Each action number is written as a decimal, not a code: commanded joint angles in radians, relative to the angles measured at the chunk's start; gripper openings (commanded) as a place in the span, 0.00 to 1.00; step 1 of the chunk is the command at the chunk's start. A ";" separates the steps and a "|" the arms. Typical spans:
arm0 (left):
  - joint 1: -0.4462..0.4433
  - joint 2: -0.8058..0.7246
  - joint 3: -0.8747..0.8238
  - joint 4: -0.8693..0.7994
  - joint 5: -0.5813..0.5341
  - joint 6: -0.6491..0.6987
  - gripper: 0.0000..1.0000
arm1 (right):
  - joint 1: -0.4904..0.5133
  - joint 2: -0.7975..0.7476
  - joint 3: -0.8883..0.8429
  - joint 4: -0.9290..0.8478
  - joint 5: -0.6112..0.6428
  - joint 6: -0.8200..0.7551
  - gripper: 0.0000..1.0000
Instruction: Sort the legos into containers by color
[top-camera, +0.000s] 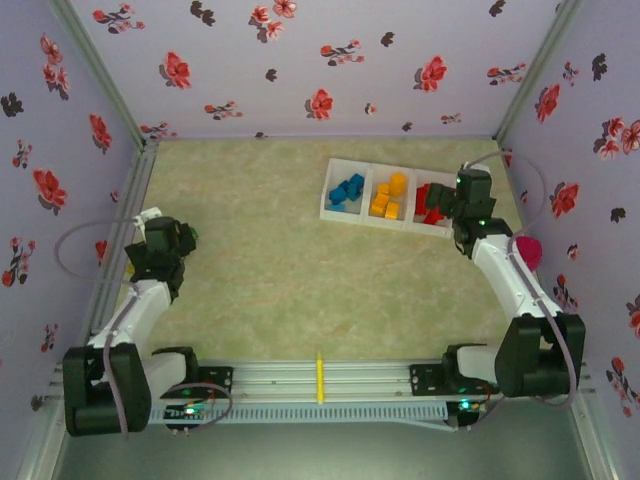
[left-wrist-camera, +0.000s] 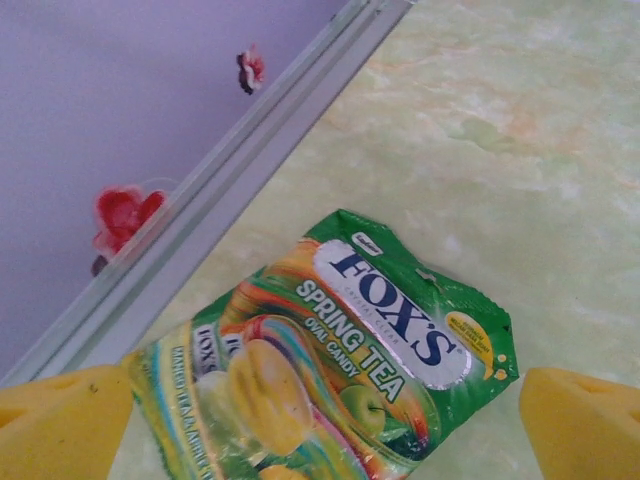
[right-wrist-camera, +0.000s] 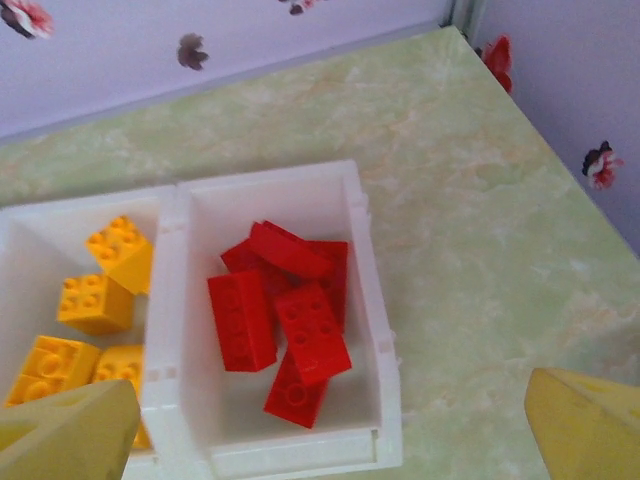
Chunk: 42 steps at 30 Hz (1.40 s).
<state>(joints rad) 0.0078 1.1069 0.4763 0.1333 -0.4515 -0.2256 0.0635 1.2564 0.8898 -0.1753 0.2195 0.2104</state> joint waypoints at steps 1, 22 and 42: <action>0.009 0.038 -0.059 0.346 0.014 0.055 1.00 | -0.007 -0.031 -0.053 0.130 0.095 -0.022 1.00; 0.010 0.400 -0.161 0.860 0.328 0.174 1.00 | -0.014 0.073 -0.282 0.543 0.049 -0.149 0.99; 0.003 0.435 -0.084 0.753 0.354 0.187 1.00 | -0.057 0.085 -0.519 0.919 -0.112 -0.131 1.00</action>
<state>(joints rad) 0.0113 1.5383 0.3794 0.8879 -0.1062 -0.0669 0.0162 1.3491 0.4263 0.5938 0.1078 0.0605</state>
